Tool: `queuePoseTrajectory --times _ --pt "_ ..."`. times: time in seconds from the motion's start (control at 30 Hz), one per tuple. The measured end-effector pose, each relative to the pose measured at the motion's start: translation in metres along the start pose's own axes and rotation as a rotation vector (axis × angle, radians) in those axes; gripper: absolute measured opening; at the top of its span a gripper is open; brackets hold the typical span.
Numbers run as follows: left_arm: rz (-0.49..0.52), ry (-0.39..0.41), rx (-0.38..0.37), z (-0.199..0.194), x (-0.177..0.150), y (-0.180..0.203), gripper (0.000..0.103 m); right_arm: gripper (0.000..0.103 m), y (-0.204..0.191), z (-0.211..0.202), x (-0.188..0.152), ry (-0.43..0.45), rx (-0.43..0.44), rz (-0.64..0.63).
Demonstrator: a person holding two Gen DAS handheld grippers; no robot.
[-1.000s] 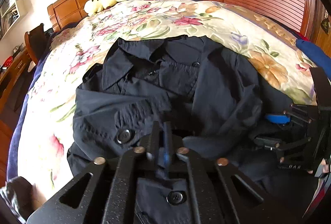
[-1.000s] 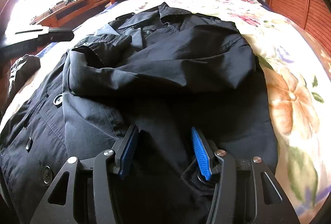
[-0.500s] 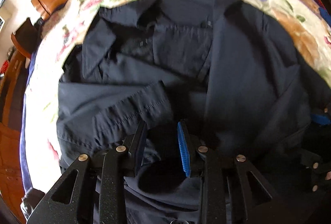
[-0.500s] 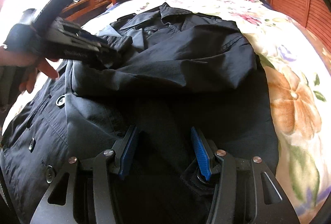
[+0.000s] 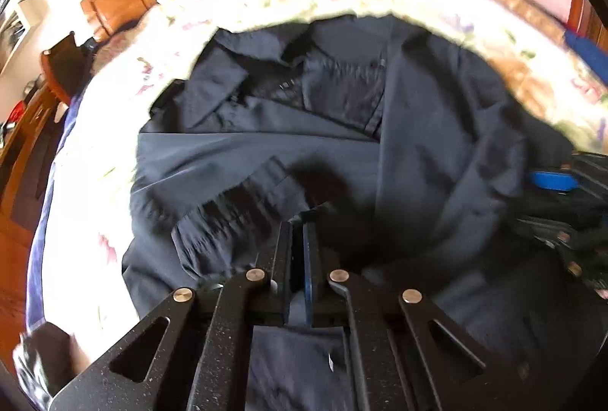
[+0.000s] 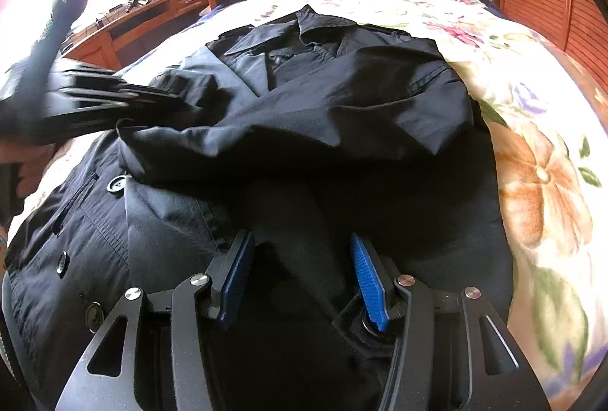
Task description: Fold large clothes
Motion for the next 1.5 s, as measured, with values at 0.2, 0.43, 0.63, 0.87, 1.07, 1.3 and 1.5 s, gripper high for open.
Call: queuePoseTrajectory --times 0.2,0.43,0.63,0.87,1.07,1.3,1.5 --pt "-0.093 0.143 -0.04 -0.053 -0.054 -0.011 0.005 0.054 0.001 -0.001 0.001 0.011 -0.003 0.004" --pt "-0.142 0.176 -0.108 -0.069 -0.118 0.0 0.005 0.054 0.001 -0.007 0.0 0.049 -0.011 0.009" --pt "-0.165 0.189 -0.157 -0.083 -0.154 0.014 0.005 0.054 -0.001 -0.01 -0.004 0.069 -0.033 0.007" --pt "-0.193 0.208 -0.189 -0.106 -0.186 0.017 0.005 0.054 -0.001 -0.012 -0.006 0.08 -0.053 0.008" --pt "-0.22 0.214 -0.181 -0.115 -0.204 0.011 0.005 0.054 -0.003 -0.013 -0.007 0.083 -0.063 0.006" --pt "-0.252 0.188 -0.143 -0.104 -0.217 -0.011 0.023 0.054 -0.005 -0.019 -0.008 0.109 -0.078 -0.006" --pt "-0.292 0.181 -0.156 -0.092 -0.231 -0.029 0.033 0.054 -0.029 -0.041 -0.012 0.132 -0.109 -0.084"
Point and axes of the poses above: each gripper's, at about its wrist camera, not at the fingertips, and z roughly the way its jaws point, y to its right, x to its top, the point moved 5 cm from there along z, roughly the way its jaws point, and after that the axes turned 14 degrees about -y, right-handed, at the moved point
